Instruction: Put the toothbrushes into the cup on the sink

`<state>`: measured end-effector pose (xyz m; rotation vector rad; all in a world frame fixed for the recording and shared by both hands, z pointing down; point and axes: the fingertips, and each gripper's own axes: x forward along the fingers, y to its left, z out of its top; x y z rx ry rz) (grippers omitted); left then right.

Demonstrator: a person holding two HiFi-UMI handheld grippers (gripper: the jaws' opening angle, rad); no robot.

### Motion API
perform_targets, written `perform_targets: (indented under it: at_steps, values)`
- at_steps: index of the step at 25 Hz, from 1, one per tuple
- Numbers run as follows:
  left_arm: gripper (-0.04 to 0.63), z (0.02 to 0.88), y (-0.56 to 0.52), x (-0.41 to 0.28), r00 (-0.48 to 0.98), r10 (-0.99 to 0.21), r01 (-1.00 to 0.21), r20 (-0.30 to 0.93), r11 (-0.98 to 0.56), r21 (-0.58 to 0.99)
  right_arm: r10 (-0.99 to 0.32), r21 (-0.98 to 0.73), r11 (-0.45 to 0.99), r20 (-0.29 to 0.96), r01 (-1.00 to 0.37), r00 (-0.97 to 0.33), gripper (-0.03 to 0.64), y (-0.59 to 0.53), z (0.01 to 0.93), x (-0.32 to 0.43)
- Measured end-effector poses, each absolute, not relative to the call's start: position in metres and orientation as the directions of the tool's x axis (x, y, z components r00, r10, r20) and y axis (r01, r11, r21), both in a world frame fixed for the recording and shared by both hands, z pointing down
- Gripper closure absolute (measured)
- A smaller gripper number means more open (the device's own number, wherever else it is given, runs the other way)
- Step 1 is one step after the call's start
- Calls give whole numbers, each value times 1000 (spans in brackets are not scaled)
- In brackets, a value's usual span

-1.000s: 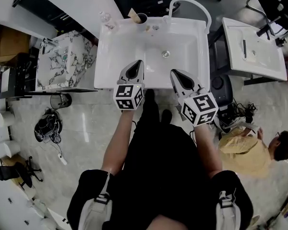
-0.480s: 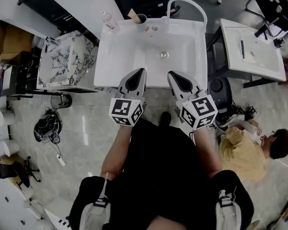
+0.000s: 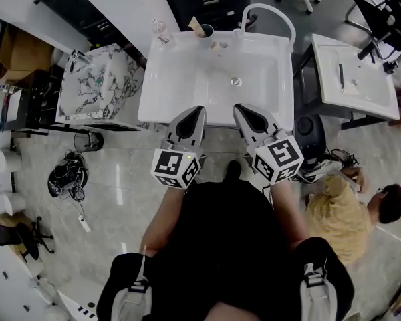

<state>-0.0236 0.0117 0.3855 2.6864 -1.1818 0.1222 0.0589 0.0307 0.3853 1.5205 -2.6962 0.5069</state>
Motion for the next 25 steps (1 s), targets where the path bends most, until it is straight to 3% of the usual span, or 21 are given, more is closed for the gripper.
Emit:
perform_targets:
  at_steps: [25]
  values:
    - [581, 376, 16, -33, 665, -735, -745, 131, -643, 176, -822, -242, 507, 153, -827, -549, 586, 36, 377, 53]
